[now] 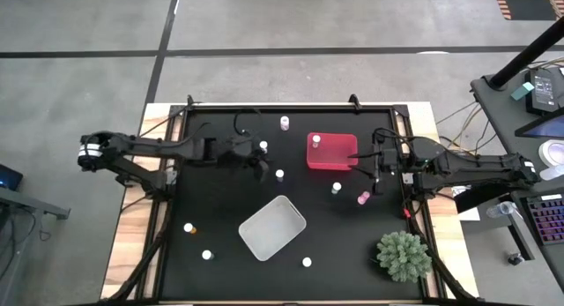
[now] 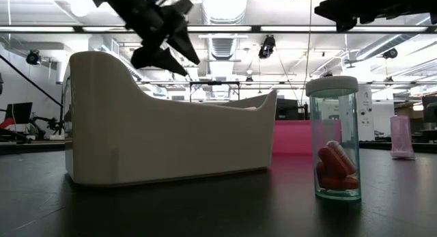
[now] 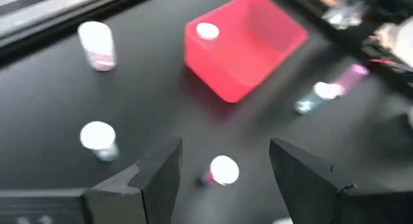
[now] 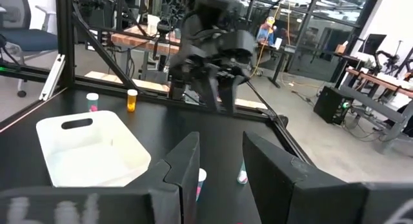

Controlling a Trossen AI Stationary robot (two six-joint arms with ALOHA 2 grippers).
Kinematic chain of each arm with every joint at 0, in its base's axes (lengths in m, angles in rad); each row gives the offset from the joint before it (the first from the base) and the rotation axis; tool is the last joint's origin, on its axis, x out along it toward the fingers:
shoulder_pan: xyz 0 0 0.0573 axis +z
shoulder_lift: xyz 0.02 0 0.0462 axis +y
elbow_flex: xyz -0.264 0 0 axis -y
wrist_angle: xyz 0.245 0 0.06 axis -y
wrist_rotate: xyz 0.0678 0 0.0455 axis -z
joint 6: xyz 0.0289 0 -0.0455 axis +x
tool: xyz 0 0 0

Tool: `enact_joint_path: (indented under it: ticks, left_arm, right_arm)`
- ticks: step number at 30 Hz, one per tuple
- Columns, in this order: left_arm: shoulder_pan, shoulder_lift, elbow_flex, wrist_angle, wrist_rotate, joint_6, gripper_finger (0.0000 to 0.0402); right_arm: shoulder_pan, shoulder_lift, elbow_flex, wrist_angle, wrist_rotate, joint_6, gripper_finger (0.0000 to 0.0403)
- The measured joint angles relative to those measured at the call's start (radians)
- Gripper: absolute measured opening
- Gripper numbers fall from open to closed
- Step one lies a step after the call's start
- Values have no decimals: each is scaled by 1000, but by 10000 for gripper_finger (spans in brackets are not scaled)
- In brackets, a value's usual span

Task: Pick and place medicine bottles into bin by pill shape (circle, oval)
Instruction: Put the blue capsule bottle into the white bin

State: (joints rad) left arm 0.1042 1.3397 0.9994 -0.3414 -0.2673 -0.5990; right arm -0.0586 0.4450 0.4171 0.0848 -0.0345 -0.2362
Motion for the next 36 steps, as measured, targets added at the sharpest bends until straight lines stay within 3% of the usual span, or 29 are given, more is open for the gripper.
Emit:
enact_joint_path:
  ticks: [6, 10, 15, 22, 36]
  left_arm:
    - [100, 151, 248, -364, 1, -22, 217]
    - [169, 245, 362, -477, 42, 23, 217]
    - [243, 328, 410, -487, 147, 65, 217]
    - [301, 405, 403, -488, 157, 90, 217]
    - [302, 475, 402, -474, 159, 92, 217]
  right_arm:
    - [0, 0, 0, -1, 0, -10, 104]
    - [0, 0, 0, -1, 0, -11, 105]
    - [0, 0, 0, -1, 0, -13, 101]
    - [0, 0, 0, -6, 1, -24, 93]
    - [0, 0, 0, -6, 1, -28, 96]
